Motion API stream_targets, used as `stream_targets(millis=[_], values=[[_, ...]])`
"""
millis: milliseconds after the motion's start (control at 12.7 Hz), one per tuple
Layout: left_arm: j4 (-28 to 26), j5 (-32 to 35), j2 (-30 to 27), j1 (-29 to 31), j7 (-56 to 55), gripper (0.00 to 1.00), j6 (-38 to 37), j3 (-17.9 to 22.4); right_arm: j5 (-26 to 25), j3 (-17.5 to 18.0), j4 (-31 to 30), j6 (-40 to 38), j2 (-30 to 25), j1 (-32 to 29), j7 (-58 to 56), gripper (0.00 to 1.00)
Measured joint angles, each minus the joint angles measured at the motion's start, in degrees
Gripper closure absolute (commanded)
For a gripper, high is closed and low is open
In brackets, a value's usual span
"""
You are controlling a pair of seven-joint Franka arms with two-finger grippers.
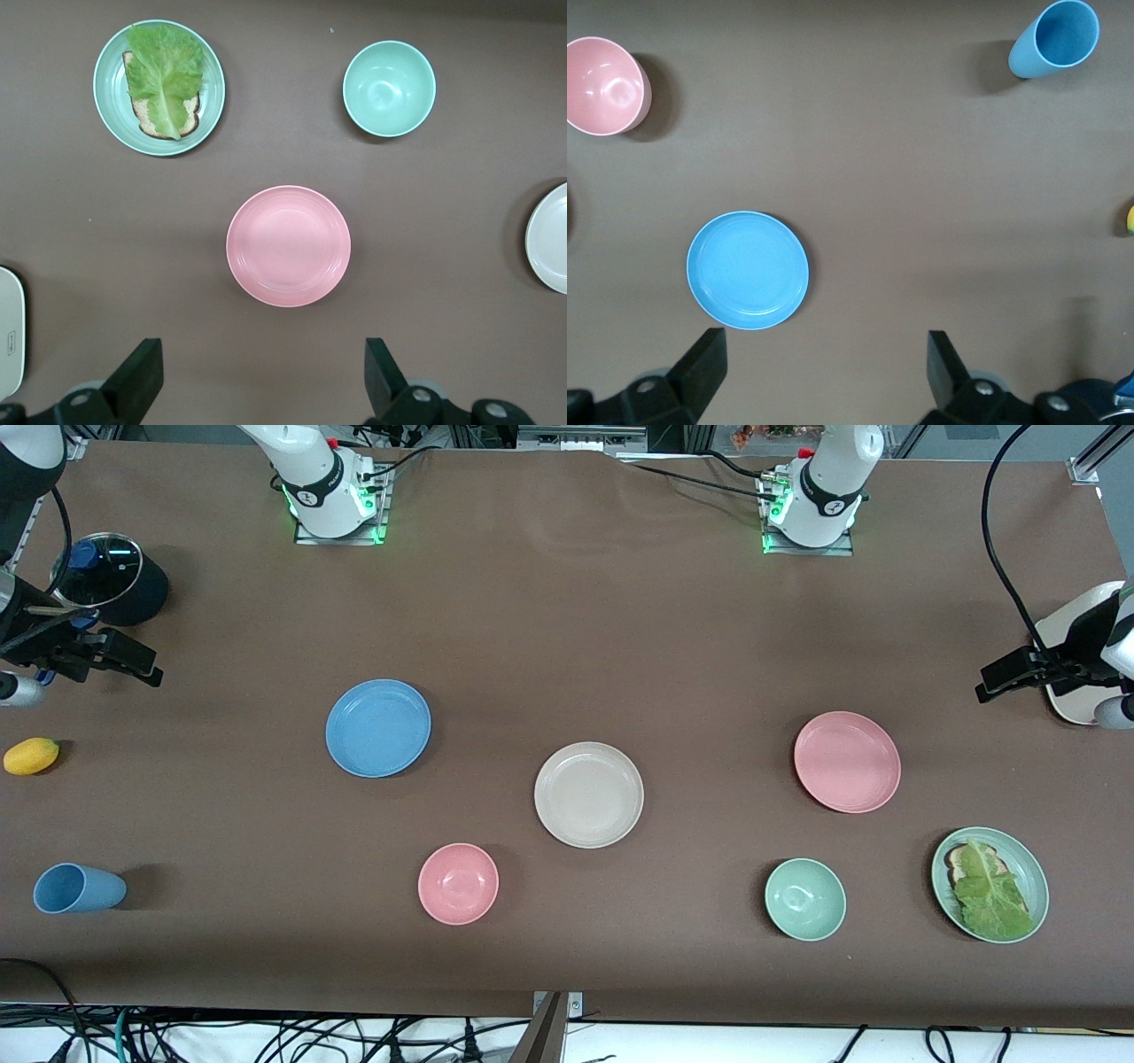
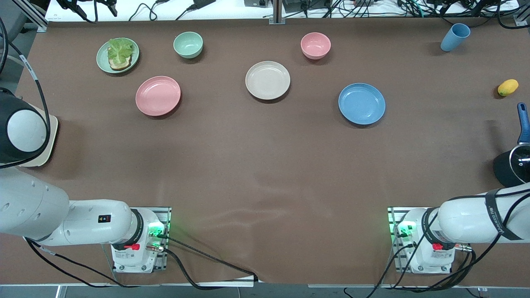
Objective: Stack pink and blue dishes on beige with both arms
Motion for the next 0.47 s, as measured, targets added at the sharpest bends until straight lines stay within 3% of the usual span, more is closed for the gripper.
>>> stream_targets(millis=[471], values=[[0.0, 0.0, 0.0, 0.1, 0.1, 0.00, 0.0, 0.1, 0.0, 0.0, 0.0, -0.3, 0.0, 0.0, 0.1, 0.00]])
